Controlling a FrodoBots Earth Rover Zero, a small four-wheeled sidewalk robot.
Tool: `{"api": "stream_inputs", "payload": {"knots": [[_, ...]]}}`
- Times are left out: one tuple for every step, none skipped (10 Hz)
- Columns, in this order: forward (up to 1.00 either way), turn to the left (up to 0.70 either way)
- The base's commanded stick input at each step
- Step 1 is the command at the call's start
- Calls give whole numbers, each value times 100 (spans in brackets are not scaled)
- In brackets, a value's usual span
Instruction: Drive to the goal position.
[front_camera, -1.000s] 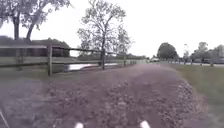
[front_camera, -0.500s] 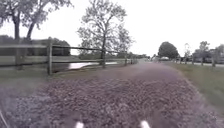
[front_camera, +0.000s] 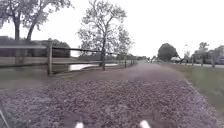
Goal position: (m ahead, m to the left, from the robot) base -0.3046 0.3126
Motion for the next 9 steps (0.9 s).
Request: {"api": "stream_inputs", "payload": {"knots": [[0,70],[0,70],[0,70],[0,70],[0,70],[0,70],[0,70],[0,70],[0,70]]}}
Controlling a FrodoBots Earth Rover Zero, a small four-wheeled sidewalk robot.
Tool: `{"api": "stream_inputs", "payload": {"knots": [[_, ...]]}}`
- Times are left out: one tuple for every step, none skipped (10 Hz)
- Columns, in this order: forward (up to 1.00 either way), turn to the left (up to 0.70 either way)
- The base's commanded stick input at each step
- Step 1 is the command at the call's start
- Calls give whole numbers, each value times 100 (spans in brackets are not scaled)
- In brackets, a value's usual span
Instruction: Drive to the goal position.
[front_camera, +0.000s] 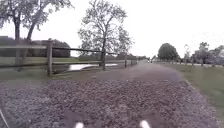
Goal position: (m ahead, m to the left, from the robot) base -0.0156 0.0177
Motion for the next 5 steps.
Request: {"api": "stream_inputs", "payload": {"knots": [[0,70],[0,70],[0,70],[0,70],[0,70]]}}
